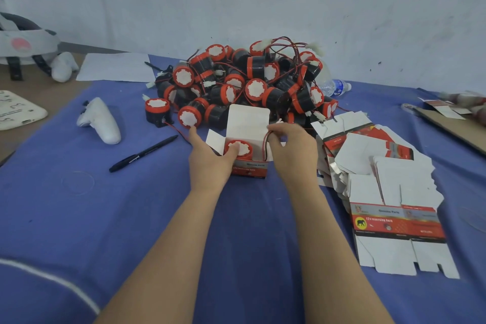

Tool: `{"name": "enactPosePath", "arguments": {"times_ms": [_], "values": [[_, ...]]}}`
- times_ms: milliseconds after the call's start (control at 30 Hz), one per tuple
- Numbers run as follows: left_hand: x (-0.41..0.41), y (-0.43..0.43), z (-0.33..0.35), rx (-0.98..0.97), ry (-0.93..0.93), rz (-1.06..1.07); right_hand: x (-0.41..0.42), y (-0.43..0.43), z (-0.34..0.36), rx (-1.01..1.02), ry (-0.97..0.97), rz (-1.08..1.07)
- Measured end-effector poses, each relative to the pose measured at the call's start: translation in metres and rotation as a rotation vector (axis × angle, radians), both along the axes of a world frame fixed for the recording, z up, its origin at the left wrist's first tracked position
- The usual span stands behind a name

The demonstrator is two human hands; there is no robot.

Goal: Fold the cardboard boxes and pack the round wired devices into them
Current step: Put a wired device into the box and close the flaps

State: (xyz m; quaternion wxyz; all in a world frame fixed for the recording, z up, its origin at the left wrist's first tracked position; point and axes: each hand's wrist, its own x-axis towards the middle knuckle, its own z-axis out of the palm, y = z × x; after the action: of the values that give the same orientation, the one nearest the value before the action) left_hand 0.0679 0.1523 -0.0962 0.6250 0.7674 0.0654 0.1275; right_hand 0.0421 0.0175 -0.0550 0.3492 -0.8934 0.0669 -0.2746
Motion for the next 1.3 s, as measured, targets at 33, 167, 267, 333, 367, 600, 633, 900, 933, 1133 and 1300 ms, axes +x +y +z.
{"name": "enactPosePath", "arguments": {"times_ms": [33, 167, 267, 333, 367, 600, 633, 900, 933, 1133, 1300], "values": [[0.000, 0.000, 0.000, 0.000, -0.004, -0.001, 0.001, 0.000, -0.001, -0.037, -0.025, 0.021], [-0.002, -0.001, 0.001, -0.005, -0.023, -0.009, 0.002, 0.004, 0.001, -0.165, -0.096, 0.097], [-0.003, -0.002, 0.001, 0.008, -0.031, -0.016, 0.001, 0.005, 0.003, -0.189, -0.062, 0.121], [-0.003, -0.002, 0.001, 0.011, -0.032, -0.020, 0.000, 0.005, 0.004, -0.147, -0.029, 0.125], [-0.003, -0.003, 0.001, 0.012, -0.031, -0.020, -0.001, 0.004, 0.004, -0.135, -0.026, 0.115], [-0.004, -0.004, 0.001, 0.036, -0.043, -0.013, 0.005, 0.012, -0.001, 0.045, 0.005, 0.057], [-0.004, -0.004, 0.001, 0.042, -0.045, -0.010, 0.006, 0.013, -0.002, 0.087, 0.007, 0.049], [-0.006, -0.006, 0.002, 0.087, -0.038, -0.003, 0.011, 0.017, -0.008, 0.132, -0.125, 0.005], [-0.007, -0.006, 0.002, 0.087, -0.035, -0.001, 0.012, 0.017, -0.008, 0.152, -0.141, 0.001], [-0.008, -0.007, 0.004, 0.096, -0.021, -0.003, 0.010, 0.022, -0.011, 0.000, 0.018, -0.090], [-0.009, -0.007, 0.004, 0.111, -0.028, -0.004, 0.004, 0.012, -0.003, -0.182, 0.230, -0.055]]}}
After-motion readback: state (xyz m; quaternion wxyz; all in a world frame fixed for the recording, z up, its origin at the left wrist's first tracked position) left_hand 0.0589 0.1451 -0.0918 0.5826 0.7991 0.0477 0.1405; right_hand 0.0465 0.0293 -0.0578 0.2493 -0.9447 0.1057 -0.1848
